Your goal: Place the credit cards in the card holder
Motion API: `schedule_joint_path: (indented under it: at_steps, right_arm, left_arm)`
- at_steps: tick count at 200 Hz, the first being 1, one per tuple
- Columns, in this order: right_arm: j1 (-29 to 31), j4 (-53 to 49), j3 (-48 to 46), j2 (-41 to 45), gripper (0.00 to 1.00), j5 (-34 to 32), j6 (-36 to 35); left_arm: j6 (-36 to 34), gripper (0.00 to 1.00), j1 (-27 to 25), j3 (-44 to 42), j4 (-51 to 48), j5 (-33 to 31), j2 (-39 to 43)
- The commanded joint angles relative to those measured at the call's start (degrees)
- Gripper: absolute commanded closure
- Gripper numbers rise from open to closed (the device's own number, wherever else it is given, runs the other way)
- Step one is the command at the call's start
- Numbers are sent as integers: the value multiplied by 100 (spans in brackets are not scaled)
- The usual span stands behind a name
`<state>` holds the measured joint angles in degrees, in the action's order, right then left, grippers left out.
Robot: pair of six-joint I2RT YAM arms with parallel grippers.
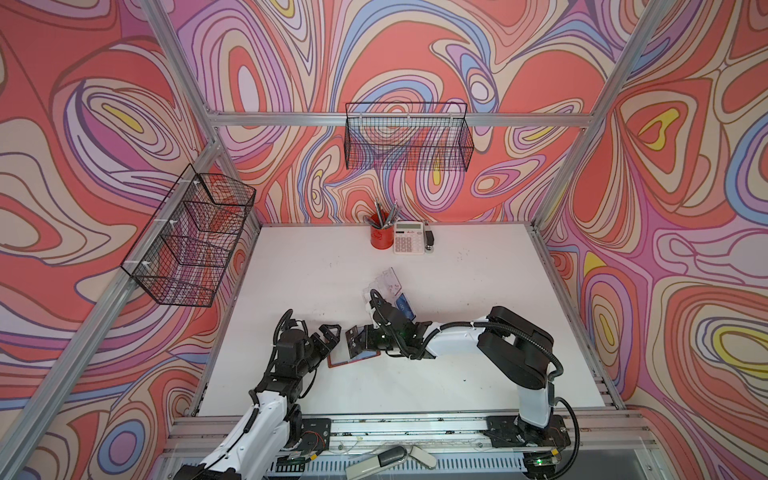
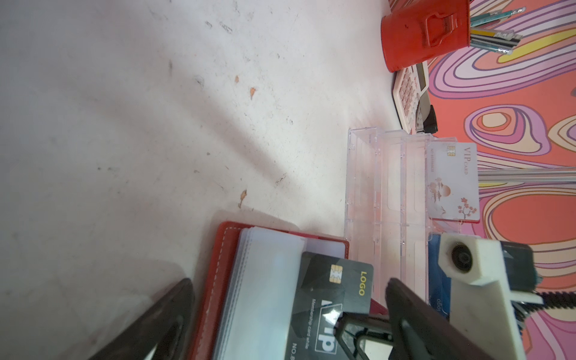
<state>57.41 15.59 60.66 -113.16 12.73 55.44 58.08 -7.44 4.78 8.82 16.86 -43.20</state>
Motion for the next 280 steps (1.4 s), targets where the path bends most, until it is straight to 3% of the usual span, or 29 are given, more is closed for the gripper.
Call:
schedule_joint_path:
  at_steps: [1, 154, 222, 280]
  right_arm:
    - [-25, 192, -63, -160, 100, 88, 231]
    - [-35, 910, -336, -677, 100, 230, 1105]
    - [-37, 264, 14, -575, 100, -351, 461]
    - [-66, 244, 64, -666, 100, -359, 417]
  left_arm:
    - [-39, 2, -3, 78, 6, -25, 8]
    - [10, 2, -4, 32, 167, 8, -126]
    - [15, 2, -3, 31, 124, 1, -77]
    - [-11, 2, -3, 34, 61, -42, -13]
